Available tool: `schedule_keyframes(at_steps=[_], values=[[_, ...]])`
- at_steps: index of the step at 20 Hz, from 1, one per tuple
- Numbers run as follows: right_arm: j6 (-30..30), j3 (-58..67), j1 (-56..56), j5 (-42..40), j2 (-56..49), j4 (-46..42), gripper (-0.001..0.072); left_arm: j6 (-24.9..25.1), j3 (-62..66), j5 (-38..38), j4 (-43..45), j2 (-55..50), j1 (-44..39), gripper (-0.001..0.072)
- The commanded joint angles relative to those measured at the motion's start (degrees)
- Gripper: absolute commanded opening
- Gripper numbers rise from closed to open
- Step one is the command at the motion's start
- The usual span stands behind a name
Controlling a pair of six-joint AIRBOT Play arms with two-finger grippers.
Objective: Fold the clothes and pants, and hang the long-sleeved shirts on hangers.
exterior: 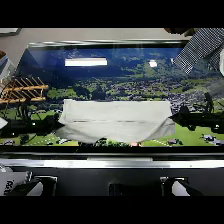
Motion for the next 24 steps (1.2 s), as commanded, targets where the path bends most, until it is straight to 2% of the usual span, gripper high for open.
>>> schedule_keyframes(at_steps=[1,5,8,12,16,24], values=[[-2.9,1.1,0.1,-7.3,-5.4,6.5,0.003,4.9,11.5,2.7,-2.4,-14.9,0.0,0.0018],[-2.9,6.8,0.3,-11.6,-11.0,7.3,0.003,4.8,24.8,2.7,-2.5,-27.1,-0.1,0.0018],[-2.9,13.2,5.1,-13.7,-16.4,5.9,0.003,4.8,31.7,2.7,-2.6,-33.7,-1.0,0.0018],[5.5,20.5,10.5,-19.1,-22.3,-4.3,0.003,4.7,37.2,2.6,-2.6,-40.7,-2.7,0.0018],[11.0,23.3,10.4,-19.5,-25.5,-11.4,0.003,3.5,39.0,2.7,-2.6,-45.7,-3.0,0.0018],[12.3,29.5,10.4,-18.6,-30.4,-14.3,0.0031,3.5,39.0,3.0,-2.5,-48.1,-3.1,0.0019]])
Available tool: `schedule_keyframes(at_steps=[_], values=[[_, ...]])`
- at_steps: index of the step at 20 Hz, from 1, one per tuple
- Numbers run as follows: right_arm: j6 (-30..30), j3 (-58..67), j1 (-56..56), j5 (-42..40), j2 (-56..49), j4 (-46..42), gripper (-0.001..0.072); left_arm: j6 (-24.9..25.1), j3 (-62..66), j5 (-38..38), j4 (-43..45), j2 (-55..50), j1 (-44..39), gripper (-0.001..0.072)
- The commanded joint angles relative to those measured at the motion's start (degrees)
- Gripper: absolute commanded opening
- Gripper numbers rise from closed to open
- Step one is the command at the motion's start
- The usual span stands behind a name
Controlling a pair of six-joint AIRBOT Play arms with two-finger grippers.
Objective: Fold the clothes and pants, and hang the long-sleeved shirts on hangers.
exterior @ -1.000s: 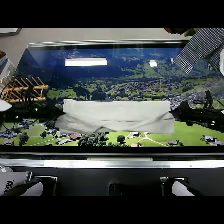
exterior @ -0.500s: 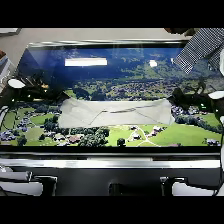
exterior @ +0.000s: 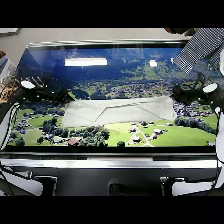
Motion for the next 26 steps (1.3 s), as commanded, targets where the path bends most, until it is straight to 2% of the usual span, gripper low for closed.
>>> schedule_keyframes(at_steps=[1,2,3,4,5,6,7,8,9,12,13,18,23,26], values=[[1.7,1.7,0.1,2.6,-2.9,-1.3,0.0033,0.0,0.2,0.3,0.1,-0.7,-0.2,0.0024],[1.7,1.7,0.1,4.7,-3.4,-1.3,0.009,0.0,0.2,0.4,0.1,-0.7,-0.3,0.0094],[1.7,1.7,0.0,6.8,-3.5,-1.3,0.0273,0.0,0.2,0.3,0.0,-0.7,-0.3,0.0242],[1.7,2.3,-0.4,9.1,-3.3,-1.4,0.0398,0.0,0.2,0.1,0.0,-0.4,-0.2,0.0344],[1.7,3.5,-1.2,11.6,-3.0,-1.9,0.0434,0.0,0.2,-0.4,0.0,0.0,0.1,0.0345],[1.7,5.5,-2.4,14.4,-2.8,-2.6,0.0446,0.0,0.2,-1.1,0.1,0.7,0.4,0.0401],[1.7,7.6,-4.1,16.6,-2.8,-3.5,0.0539,0.0,0.2,-2.0,0.1,1.7,0.9,0.0404],[1.7,9.0,-5.8,17.4,-2.8,-3.9,0.0564,0.0,0.2,-2.9,0.1,2.7,1.2,0.0404],[1.4,9.7,-7.7,17.4,-2.9,-3.5,0.0567,0.0,0.2,-3.8,0.3,3.7,1.5,0.0404],[-2.8,9.7,-11.2,19.0,-5.1,0.1,0.0637,-0.1,0.2,-5.3,3.8,7.2,1.5,0.0406],[-5.1,9.7,-11.4,20.2,-6.5,1.0,0.069,0.0,0.2,-5.4,4.7,8.2,1.4,0.0407],[-12.7,9.7,-11.3,23.5,-13.0,6.5,0.0693,-0.1,0.2,-5.6,4.9,10.4,1.4,0.0407],[-13.6,9.7,-11.1,23.9,-16.0,10.0,0.0687,-0.1,0.2,-5.6,4.8,10.4,1.4,0.0407],[-13.5,9.6,-8.2,25.3,-16.7,9.0,0.0669,-0.3,0.2,-5.6,4.8,10.4,1.4,0.0407]])
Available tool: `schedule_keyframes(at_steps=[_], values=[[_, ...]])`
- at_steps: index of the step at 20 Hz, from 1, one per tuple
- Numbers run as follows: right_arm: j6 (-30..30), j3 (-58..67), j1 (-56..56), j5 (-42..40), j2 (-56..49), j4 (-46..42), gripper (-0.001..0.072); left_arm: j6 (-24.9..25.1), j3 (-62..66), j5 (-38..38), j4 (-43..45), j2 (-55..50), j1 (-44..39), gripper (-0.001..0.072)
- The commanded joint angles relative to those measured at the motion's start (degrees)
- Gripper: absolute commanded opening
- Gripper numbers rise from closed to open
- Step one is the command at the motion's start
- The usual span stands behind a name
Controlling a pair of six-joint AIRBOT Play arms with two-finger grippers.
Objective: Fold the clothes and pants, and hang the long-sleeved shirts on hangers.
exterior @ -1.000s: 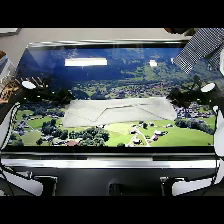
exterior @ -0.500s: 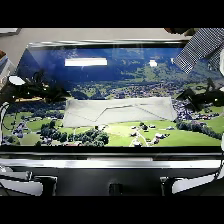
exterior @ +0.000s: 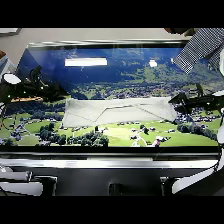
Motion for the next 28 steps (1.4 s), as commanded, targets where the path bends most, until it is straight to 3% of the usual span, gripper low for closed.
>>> schedule_keyframes(at_steps=[1,3,6,7,8,10,17,23,28], values=[[-0.3,-0.1,3.1,1.2,-1.1,-1.6,0.0656,-0.6,0.0,0.0,0.1,0.1,0.0,0.0407],[1.1,-0.1,5.5,1.1,-1.1,-3.8,0.0499,-0.9,0.0,0.0,0.0,0.1,0.0,0.0407],[1.4,-0.1,7.2,1.3,-0.2,-4.8,0.0089,-1.5,0.0,-0.2,-1.1,0.1,0.0,0.0404],[1.7,-0.1,7.2,1.4,0.7,-4.8,0.0031,-1.5,0.0,-0.5,-2.0,0.1,-0.1,0.0367],[2.9,-0.1,7.1,1.3,2.1,-5.0,0.0031,-1.5,0.0,-0.6,-2.4,0.1,-0.3,0.034],[5.9,-0.1,7.2,1.8,6.1,-6.5,0.003,-2.2,0.0,-0.3,-2.6,0.1,-2.0,0.0023],[17.1,-0.1,7.1,7.4,23.1,-19.0,0.0029,-12.8,0.0,16.8,-5.2,-5.3,-22.1,0.002],[22.8,0.1,7.2,9.7,34.6,-20.4,0.003,-13.7,0.3,37.8,-26.9,-15.6,-41.3,0.0019],[24.1,0.1,7.2,11.3,37.9,-19.3,0.003,-14.8,10.5,39.6,-32.0,-24.7,-51.8,0.0018]])
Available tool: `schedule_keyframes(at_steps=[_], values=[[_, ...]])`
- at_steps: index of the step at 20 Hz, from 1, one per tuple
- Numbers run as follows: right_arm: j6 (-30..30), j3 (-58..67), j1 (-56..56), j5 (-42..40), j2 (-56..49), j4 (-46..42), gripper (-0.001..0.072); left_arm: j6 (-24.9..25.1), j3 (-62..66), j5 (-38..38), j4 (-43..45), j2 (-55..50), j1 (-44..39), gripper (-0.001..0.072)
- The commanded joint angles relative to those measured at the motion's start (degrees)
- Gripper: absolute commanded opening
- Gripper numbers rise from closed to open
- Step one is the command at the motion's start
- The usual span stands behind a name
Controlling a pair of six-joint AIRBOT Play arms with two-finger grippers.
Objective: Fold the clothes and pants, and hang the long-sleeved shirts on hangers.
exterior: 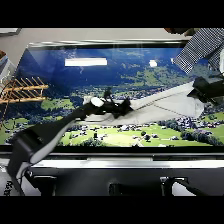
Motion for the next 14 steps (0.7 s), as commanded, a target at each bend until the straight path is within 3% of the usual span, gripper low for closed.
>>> schedule_keyframes(at_steps=[1,5,8,11,14], values=[[1.4,0.0,0.1,2.1,2.2,0.3,0.003,-2.5,8.0,3.4,-4.5,-6.8,-7.2,0.0018],[1.4,0.0,0.1,3.0,2.2,1.0,0.003,-9.0,16.3,3.2,-4.5,-13.9,-10.4,0.0018],[1.3,0.0,0.1,1.2,2.2,2.1,0.003,-9.2,19.0,1.5,-4.5,-15.2,-10.7,0.0017],[0.8,0.0,0.1,-2.1,2.2,2.3,0.003,-6.7,19.3,-8.7,-3.9,-13.7,-7.0,0.0018],[0.9,0.0,0.3,-3.1,1.6,7.0,0.003,-6.5,19.3,-21.8,7.0,-8.0,-0.2,0.0017]])
